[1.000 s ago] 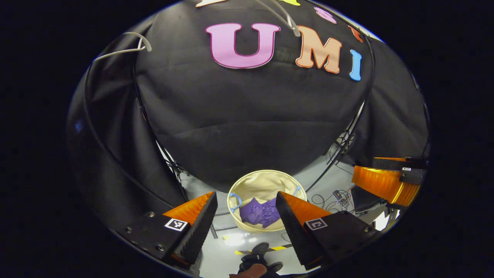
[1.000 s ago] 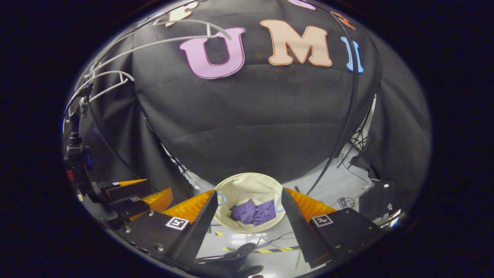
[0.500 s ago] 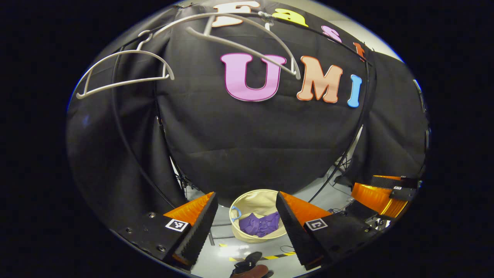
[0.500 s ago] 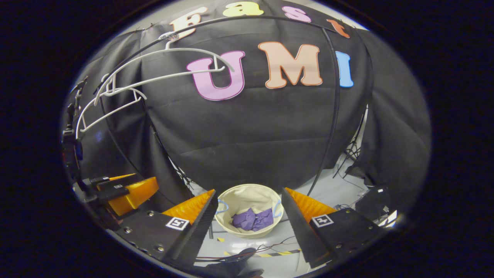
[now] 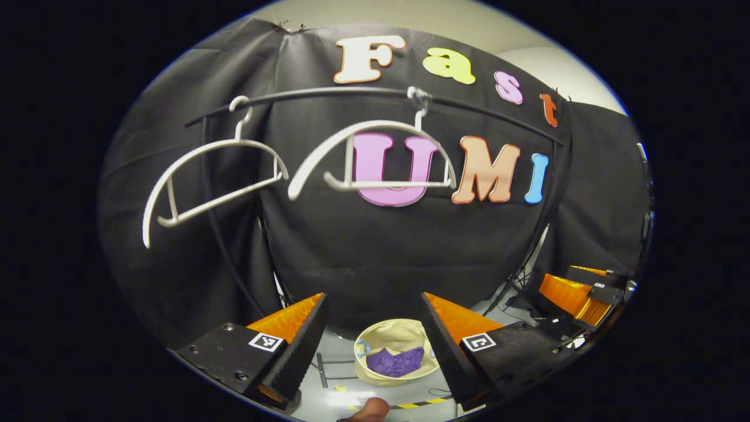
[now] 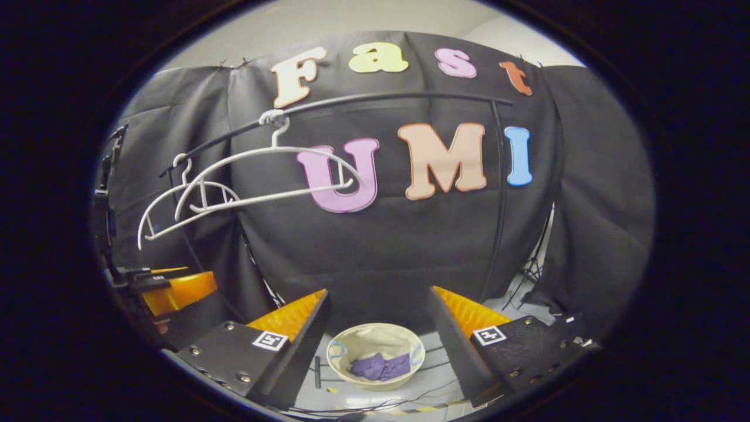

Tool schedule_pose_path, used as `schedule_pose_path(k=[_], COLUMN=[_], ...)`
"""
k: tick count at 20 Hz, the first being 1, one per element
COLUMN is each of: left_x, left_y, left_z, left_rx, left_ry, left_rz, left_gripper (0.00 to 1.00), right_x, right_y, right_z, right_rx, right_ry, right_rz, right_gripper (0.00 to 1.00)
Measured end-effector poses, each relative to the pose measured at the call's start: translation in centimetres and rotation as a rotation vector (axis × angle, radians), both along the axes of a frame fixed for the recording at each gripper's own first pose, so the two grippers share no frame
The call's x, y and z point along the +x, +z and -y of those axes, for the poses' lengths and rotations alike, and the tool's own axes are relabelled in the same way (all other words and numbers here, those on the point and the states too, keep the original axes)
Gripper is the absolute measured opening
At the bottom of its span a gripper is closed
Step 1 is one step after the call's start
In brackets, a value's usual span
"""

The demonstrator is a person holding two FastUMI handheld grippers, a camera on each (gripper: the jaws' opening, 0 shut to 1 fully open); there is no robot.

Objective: Grasp the clothes on the hanger with both hands and then place them into the laundry hamper below.

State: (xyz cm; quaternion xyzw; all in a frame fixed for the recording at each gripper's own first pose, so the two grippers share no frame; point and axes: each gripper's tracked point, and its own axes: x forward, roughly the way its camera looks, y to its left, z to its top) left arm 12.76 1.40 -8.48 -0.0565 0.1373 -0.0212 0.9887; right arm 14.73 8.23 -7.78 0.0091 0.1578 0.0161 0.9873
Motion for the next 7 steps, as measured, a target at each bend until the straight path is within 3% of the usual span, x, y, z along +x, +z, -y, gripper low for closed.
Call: schedule_pose_path(k=[2,3,7], left_x=[0.2,0.3,-0.1], left_y=[3.1,4.8,9.6], left_z=[-1.2,-1.6,-2.1], left_rx=[0.022,0.030,0.067], left_ry=[0.037,0.048,0.058], left_rz=[0.058,0.102,0.219], left_gripper=[0.95,0.95,0.92], right_x=[0.3,0.3,-0.4], right_y=[2.6,4.0,7.2], right_z=[-1.0,-1.5,-1.4], right_rx=[0.006,0.011,-0.031], right_ry=[0.033,0.046,0.060], right_rz=[0.057,0.086,0.155], right_gripper=[0.95,0.99,0.99])
